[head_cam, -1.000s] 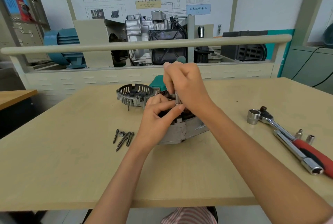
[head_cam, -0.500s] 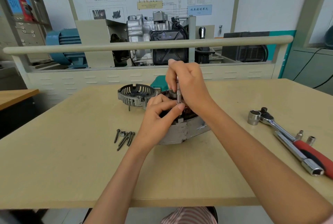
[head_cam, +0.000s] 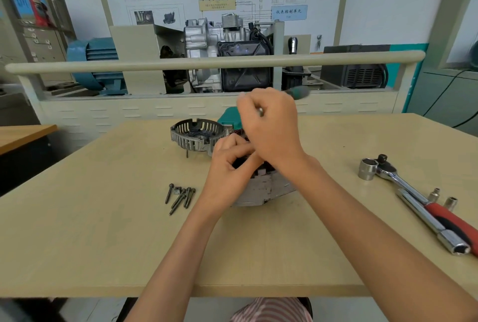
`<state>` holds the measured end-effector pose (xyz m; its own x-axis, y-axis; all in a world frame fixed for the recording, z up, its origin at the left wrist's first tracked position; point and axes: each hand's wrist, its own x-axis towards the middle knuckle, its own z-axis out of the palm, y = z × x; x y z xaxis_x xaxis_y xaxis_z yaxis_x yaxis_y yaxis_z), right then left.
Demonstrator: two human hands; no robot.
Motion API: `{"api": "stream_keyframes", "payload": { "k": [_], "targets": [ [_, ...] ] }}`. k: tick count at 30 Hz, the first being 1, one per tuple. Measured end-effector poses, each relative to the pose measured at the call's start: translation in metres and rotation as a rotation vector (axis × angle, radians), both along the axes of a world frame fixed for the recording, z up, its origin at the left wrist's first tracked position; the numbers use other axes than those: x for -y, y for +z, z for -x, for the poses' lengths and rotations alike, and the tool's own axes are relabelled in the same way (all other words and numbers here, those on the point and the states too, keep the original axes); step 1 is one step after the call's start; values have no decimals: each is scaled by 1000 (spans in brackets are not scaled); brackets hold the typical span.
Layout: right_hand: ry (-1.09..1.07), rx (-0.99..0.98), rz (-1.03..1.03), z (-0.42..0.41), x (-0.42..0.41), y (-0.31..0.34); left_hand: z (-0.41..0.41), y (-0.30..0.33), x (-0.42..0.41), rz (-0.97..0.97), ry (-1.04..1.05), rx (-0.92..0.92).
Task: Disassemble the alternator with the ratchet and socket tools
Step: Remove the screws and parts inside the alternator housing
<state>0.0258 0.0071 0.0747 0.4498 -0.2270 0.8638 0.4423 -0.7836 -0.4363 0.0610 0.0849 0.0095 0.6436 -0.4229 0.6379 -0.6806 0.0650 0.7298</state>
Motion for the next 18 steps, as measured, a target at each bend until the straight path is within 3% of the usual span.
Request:
{"api": "stream_keyframes", "payload": {
  "k": [3,5,8,10,12,14,18],
  "targets": [
    [353,-57,-216,0,3,3,-3,-3,-1,-19,-21,14],
    [336,-38,-222,-1,3,2,-4,-5,-1,-3,-16,32],
    [-49,80,0,-3,1,-6,-4,-4,3,42,25,66],
    [-450,86,182,-1,-3,-12,-5,-4,5,72,51,76],
    [-658,59,291,2,-6,-15,-5,-6,6,82,42,93],
    [-629,4,288,3,-8,-11,-4,-7,6,72,32,49],
    [-216,18,142,-3,-7,-1,0,-2,2,38,14,3]
  ]
}}
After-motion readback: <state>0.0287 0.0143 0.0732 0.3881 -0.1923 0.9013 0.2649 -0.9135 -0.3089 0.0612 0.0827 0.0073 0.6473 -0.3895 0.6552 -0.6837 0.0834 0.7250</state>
